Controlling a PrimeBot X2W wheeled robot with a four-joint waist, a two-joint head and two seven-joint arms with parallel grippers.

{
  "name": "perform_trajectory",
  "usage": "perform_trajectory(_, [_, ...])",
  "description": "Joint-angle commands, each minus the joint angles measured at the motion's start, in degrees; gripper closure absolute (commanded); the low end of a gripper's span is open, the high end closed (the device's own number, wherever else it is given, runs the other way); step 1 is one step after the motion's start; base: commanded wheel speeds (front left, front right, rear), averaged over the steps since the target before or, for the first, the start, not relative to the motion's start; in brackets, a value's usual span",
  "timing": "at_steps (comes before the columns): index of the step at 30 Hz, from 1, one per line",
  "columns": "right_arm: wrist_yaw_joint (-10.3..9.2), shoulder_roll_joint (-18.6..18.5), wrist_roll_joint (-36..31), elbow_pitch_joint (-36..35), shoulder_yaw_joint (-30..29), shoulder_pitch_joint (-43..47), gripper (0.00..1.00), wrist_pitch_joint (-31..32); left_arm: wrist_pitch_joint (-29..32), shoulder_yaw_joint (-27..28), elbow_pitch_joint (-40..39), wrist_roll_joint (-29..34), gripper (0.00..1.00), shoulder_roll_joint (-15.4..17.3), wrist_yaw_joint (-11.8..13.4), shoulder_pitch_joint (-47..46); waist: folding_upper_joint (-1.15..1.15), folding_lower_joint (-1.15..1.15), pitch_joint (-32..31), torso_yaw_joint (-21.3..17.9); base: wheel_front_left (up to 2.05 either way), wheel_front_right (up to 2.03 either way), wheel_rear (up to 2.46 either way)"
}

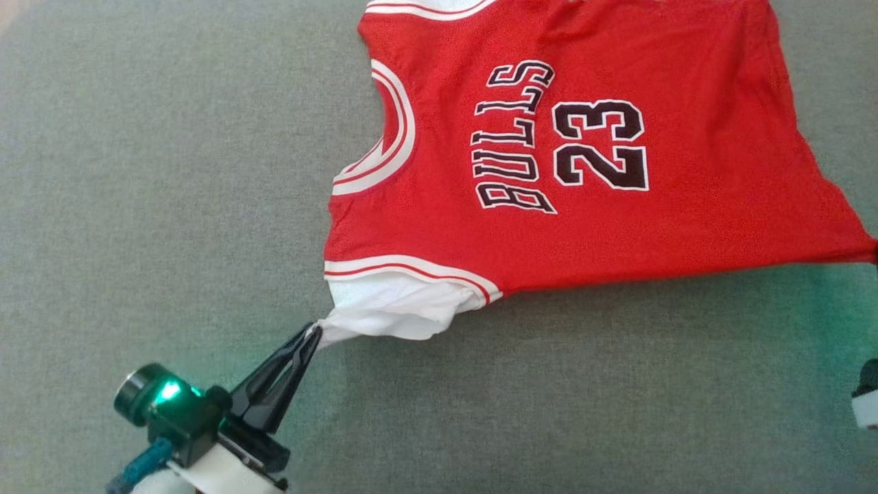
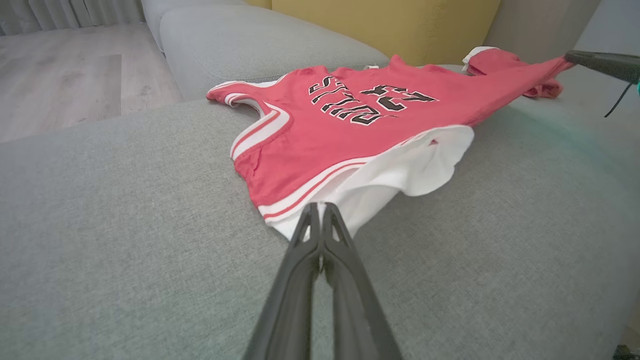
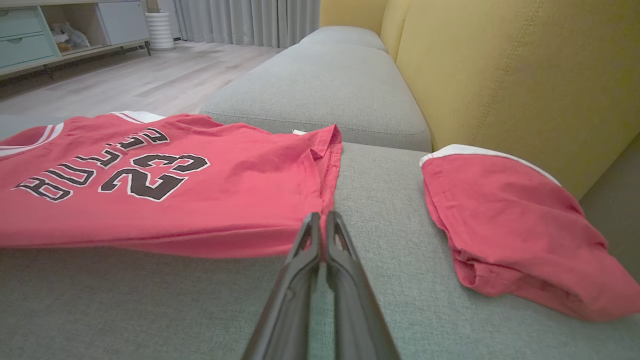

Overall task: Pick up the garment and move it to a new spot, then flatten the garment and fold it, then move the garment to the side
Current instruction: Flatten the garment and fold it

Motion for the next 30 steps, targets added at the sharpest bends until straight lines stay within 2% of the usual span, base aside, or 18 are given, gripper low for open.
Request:
perform_trajectory(1, [-0.05, -1.3, 0.6, -1.1, 0.1, -1.7, 1.0, 0.3, -0.1, 2.9, -0.5, 1.1, 1.0, 1.8, -0.6, -3.5, 0.0, 0.0, 0.7, 0.1, 0.0, 0.0, 0.0])
perform_trajectory(6, [-0.05, -1.5, 2.0, 1.3, 0.7, -6.3, 1.0, 2.3, 0.4, 3.5, 1.9, 3.5, 1.0, 1.2, -2.3, -11.7, 0.0, 0.0, 2.5, 0.7, 0.0, 0.0, 0.0])
perform_trajectory(17, [-0.05, -3.4, 2.4, 6.7, 4.9, -20.4, 1.0, 4.9, 0.9, 2.3, 11.7, 10.7, 1.0, -1.0, -6.0, -36.3, 0.0, 0.0, 9.6, -0.4, 0.0, 0.0, 0.0])
perform_trajectory(25, [-0.05, -3.0, 2.3, 11.6, 8.5, -26.5, 1.0, 4.3, 0.7, -1.6, 21.4, 10.4, 1.0, -3.9, -6.7, -44.6, 0.0, 0.0, 11.5, -1.1, 0.0, 0.0, 0.0])
perform_trajectory(26, [-0.05, -2.6, 2.3, 12.6, 8.5, -27.1, 0.51, 3.9, 0.6, -1.8, 22.8, 10.2, 0.58, -4.2, -6.8, -44.9, 0.0, 0.0, 11.5, -1.2, 0.0, 0.0, 0.0])
perform_trajectory(27, [-0.05, -2.1, 2.3, 13.6, 8.2, -27.7, 0.0, 3.5, 0.5, -1.6, 24.0, 9.7, 0.0, -4.7, -6.8, -45.0, 0.0, 0.0, 11.4, -1.3, 0.0, 0.0, 0.0])
perform_trajectory(30, [-0.05, -0.8, 2.2, 15.3, 8.7, -28.5, 0.0, 1.7, 0.0, 0.7, 25.6, 7.6, 0.0, -6.1, -5.0, -43.0, 0.0, 0.0, 10.6, -1.5, 0.0, 0.0, 0.0])
